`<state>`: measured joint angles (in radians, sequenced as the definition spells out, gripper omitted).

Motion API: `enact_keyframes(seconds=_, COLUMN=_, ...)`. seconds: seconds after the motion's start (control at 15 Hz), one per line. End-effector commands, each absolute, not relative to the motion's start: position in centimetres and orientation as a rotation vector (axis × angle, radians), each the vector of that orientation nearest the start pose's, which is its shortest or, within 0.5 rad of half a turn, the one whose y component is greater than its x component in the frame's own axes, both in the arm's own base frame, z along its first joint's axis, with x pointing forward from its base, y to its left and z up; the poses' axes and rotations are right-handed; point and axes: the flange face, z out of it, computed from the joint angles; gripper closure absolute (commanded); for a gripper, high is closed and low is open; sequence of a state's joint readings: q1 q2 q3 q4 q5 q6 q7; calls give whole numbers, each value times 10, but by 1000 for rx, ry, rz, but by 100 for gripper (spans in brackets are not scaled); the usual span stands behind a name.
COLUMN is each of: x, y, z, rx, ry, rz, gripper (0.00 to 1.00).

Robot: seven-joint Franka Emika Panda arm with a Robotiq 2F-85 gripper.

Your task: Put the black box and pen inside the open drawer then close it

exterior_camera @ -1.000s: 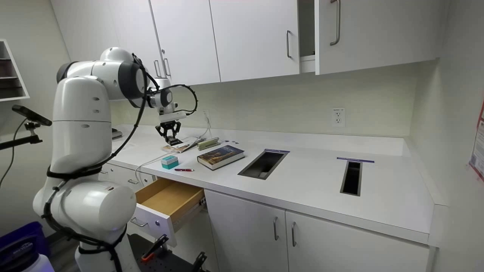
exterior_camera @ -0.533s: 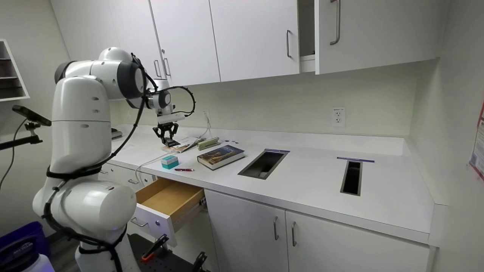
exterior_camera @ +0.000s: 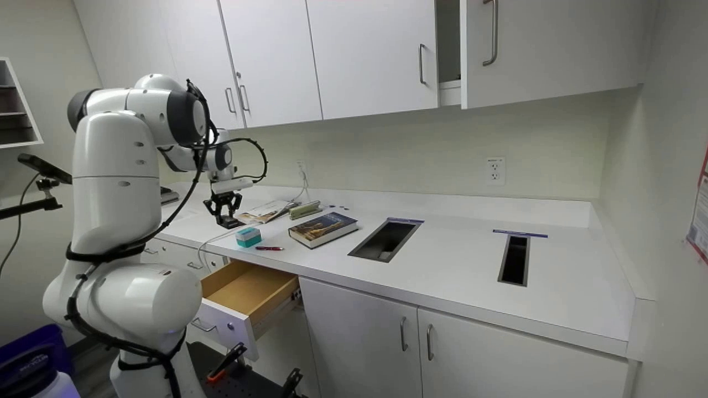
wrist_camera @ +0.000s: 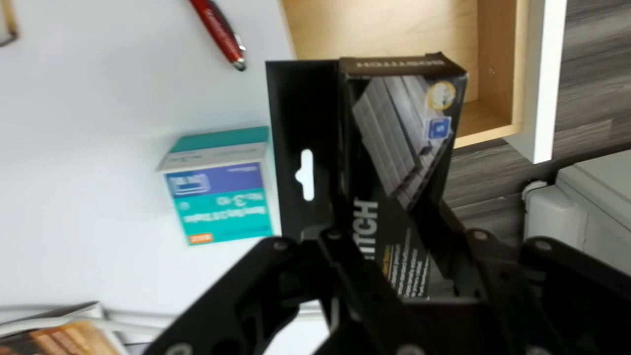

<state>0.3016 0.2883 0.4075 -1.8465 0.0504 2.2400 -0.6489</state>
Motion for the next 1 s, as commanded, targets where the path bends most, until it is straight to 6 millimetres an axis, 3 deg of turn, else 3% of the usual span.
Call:
enact_keyframes(seconds=0.0, x=427, y=422, z=364, rx=-2393, ry=-1834, rz=-214, gripper=83)
enact_keyframes(seconds=0.13, x=403, y=425, z=336, rx=-2462, ry=-1815, rz=-239, gripper=83)
enact_keyframes(seconds=0.33, x=386, y=413, z=294, rx=-2594, ry=-1754, rz=-278, gripper=83)
enact_keyframes(seconds=0.6, x=392, y=385, z=247, rx=-2709, ry=-1625, rz=-299, gripper=83)
enact_keyframes(seconds=0.93, x=405, y=373, z=200, rx=-2699, ry=-1587, rz=-290, gripper=83)
